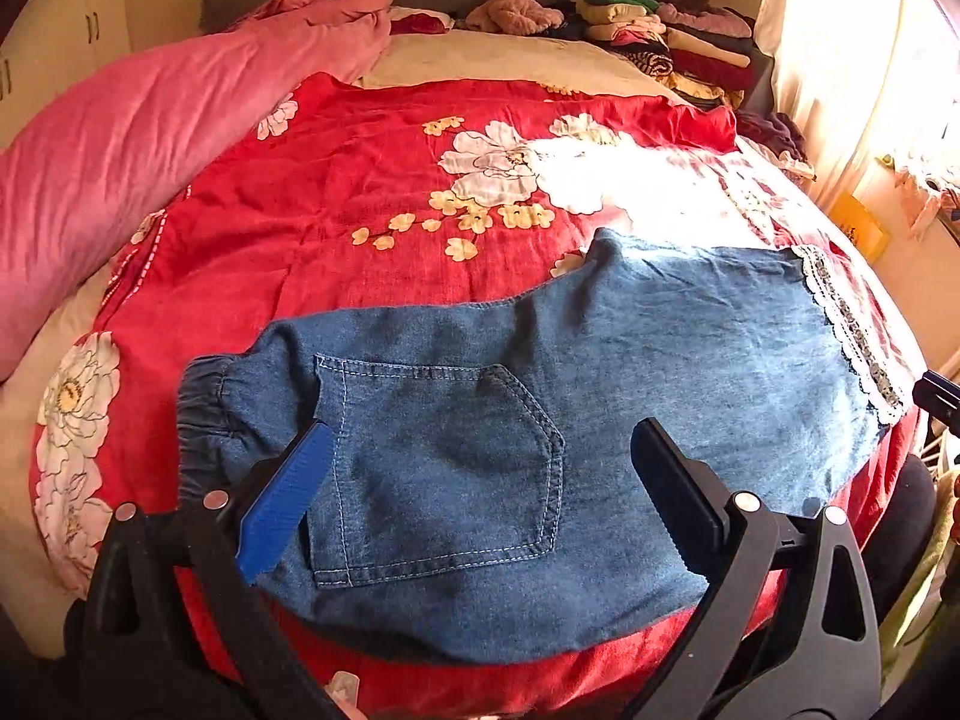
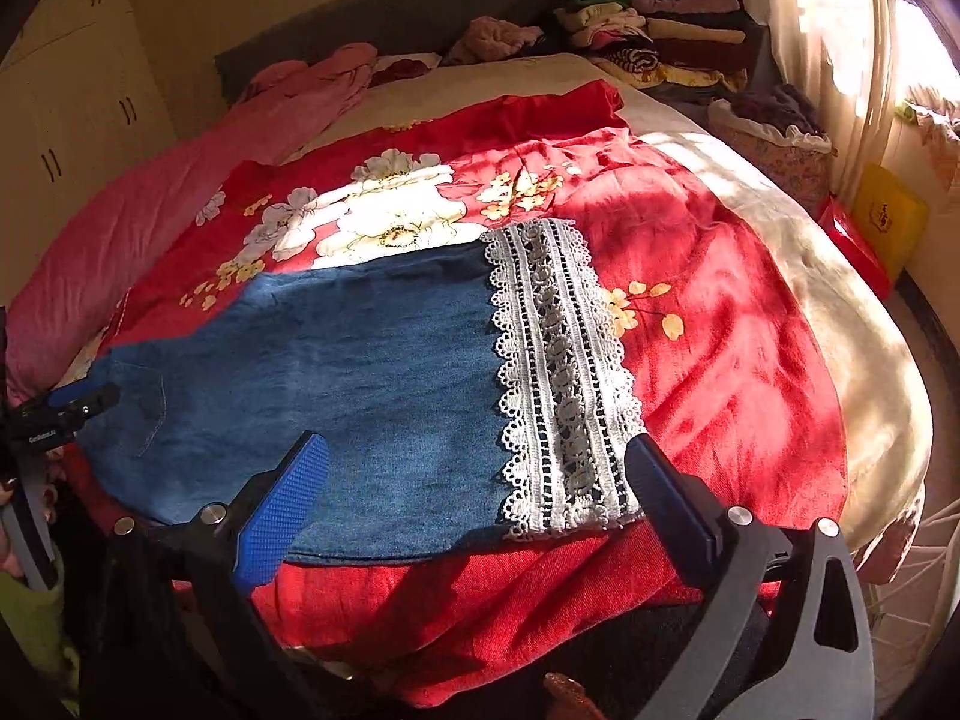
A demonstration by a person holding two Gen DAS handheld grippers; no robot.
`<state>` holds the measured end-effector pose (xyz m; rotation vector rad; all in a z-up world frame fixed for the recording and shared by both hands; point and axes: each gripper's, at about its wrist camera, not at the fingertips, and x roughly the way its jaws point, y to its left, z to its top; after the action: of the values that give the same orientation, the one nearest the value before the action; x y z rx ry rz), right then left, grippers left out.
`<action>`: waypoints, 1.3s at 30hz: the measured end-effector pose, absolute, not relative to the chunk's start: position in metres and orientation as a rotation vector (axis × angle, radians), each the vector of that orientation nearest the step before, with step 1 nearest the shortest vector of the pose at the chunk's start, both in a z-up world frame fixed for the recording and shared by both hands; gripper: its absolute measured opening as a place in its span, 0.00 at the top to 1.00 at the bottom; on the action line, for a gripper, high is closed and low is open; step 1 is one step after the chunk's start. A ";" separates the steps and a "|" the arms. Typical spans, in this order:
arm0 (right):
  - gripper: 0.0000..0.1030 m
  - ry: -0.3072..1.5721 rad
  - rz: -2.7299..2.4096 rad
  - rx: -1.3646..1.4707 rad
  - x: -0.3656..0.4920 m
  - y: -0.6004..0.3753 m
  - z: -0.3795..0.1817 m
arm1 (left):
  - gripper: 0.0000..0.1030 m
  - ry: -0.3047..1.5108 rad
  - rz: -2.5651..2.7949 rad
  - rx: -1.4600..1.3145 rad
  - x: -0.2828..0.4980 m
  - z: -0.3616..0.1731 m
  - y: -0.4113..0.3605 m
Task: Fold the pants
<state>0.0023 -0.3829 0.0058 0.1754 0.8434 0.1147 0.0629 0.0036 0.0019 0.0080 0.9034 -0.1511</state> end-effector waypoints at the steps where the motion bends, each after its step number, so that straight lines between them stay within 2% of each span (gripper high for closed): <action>1: 0.04 0.839 0.113 0.174 0.001 -0.383 0.008 | 0.09 0.900 -0.152 0.008 0.062 0.004 0.002; 21: 0.04 0.734 0.084 0.226 -0.018 -0.400 0.035 | 0.09 0.822 -0.266 0.078 0.048 0.043 -0.061; 39: 0.04 0.722 0.027 0.247 -0.022 -0.417 0.026 | 0.09 0.803 -0.369 0.184 0.061 0.045 -0.129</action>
<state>-0.0220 -0.4167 0.0261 0.2470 0.7225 0.0265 0.0614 -0.1293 0.0449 0.1841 0.8033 -0.3686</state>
